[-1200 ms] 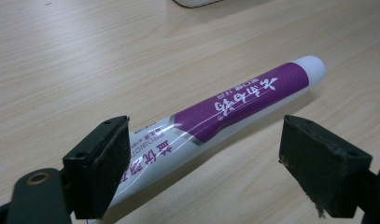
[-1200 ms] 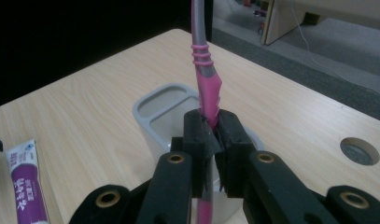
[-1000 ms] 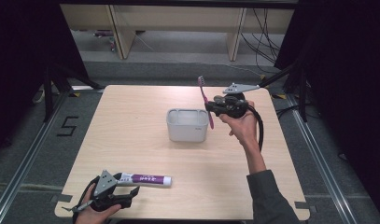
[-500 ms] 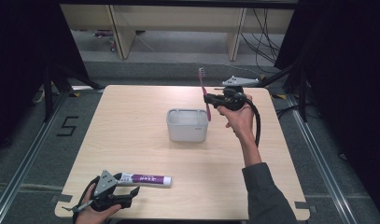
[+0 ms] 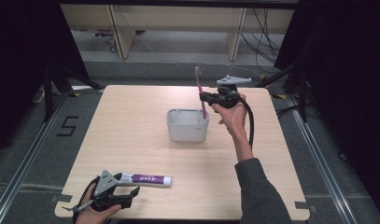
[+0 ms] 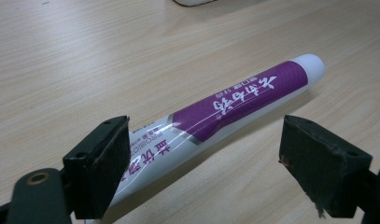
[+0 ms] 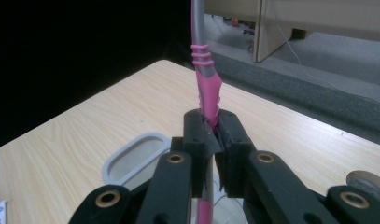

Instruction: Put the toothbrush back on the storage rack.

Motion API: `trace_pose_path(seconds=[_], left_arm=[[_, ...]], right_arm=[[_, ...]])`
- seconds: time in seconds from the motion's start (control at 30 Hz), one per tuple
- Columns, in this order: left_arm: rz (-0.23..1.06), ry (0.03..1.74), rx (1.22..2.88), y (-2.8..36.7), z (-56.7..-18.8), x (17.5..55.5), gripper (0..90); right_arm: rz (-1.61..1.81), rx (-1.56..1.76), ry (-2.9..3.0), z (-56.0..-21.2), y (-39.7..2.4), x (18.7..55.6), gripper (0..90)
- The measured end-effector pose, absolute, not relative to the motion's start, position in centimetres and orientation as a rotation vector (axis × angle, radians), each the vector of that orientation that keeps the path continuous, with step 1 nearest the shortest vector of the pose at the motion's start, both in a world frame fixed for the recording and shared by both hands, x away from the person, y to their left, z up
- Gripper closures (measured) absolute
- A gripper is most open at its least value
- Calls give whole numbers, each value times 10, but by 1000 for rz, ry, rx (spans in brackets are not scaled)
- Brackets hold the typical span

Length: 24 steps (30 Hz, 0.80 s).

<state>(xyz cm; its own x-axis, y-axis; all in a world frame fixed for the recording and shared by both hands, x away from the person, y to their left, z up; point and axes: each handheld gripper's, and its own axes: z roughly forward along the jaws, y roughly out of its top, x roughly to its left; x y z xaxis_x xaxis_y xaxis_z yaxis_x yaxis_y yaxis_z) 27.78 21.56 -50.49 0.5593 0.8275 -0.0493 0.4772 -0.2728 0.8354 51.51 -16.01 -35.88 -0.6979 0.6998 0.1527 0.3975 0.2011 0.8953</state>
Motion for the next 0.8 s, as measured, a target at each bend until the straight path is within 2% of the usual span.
trace_pose_path(seconds=[0.8], left_arm=[[506,1053,1925,215,-505,277,162]], right_arm=[[1474,1084,2187,-388,-157,526,837]])
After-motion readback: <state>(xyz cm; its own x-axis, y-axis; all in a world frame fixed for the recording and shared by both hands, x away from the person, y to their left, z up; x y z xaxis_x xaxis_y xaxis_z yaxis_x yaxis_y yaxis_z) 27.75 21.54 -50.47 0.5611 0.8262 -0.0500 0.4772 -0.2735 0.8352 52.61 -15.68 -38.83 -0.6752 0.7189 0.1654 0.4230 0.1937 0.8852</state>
